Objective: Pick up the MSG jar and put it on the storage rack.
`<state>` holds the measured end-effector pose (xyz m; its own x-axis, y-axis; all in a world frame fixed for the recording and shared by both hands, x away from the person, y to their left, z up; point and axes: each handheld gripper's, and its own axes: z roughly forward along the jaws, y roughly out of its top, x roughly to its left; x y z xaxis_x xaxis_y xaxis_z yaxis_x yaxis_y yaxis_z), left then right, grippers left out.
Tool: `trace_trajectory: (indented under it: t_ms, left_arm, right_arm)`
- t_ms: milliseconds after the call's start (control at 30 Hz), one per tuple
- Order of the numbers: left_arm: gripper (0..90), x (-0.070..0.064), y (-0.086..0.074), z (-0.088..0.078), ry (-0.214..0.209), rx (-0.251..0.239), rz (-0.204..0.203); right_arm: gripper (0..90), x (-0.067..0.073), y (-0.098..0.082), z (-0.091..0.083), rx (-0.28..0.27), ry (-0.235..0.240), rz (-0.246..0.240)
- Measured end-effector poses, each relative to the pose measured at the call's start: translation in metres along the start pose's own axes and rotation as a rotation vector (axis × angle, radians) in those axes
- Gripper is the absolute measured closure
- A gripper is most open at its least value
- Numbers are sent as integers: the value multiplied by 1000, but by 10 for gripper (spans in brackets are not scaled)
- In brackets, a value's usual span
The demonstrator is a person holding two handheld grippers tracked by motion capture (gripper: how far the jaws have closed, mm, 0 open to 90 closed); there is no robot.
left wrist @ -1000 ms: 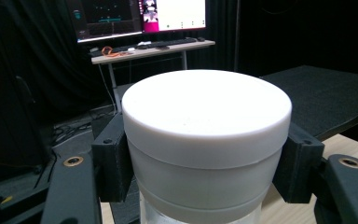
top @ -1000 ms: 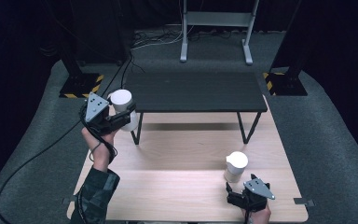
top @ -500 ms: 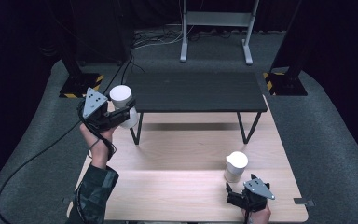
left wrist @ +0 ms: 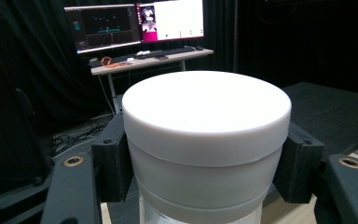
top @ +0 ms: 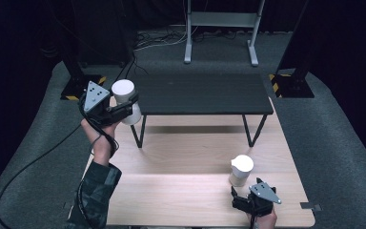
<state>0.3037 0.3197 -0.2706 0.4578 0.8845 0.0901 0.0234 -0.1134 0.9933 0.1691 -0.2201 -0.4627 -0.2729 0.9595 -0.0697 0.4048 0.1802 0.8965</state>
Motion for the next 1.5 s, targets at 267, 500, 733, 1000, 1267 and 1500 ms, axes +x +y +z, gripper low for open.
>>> trace_trajectory:
  t_ms: [267, 500, 733, 1000, 1267, 1500]
  left_arm:
    - [342, 4, 9, 13, 5, 13, -4]
    - [342, 7, 14, 26, 19, 33, -7]
    - [342, 10, 16, 38, 28, 48, -21]
    - [342, 13, 16, 45, 39, 56, -37]
    - [341, 18, 6, 47, 45, 39, -80]
    - [340, 18, 4, 49, 45, 35, -68]
  right_arm:
    - [16, -1, 0, 0, -1, 4, 1]
    - [16, -1, 0, 0, -1, 7, 3]
    - [16, -2, 0, 0, -1, 9, 1]
    - [16, -1, 0, 0, 0, 8, -1]
    - [17, -1, 0, 0, -1, 8, 0]
    - [18, -1, 0, 0, -1, 5, 1]
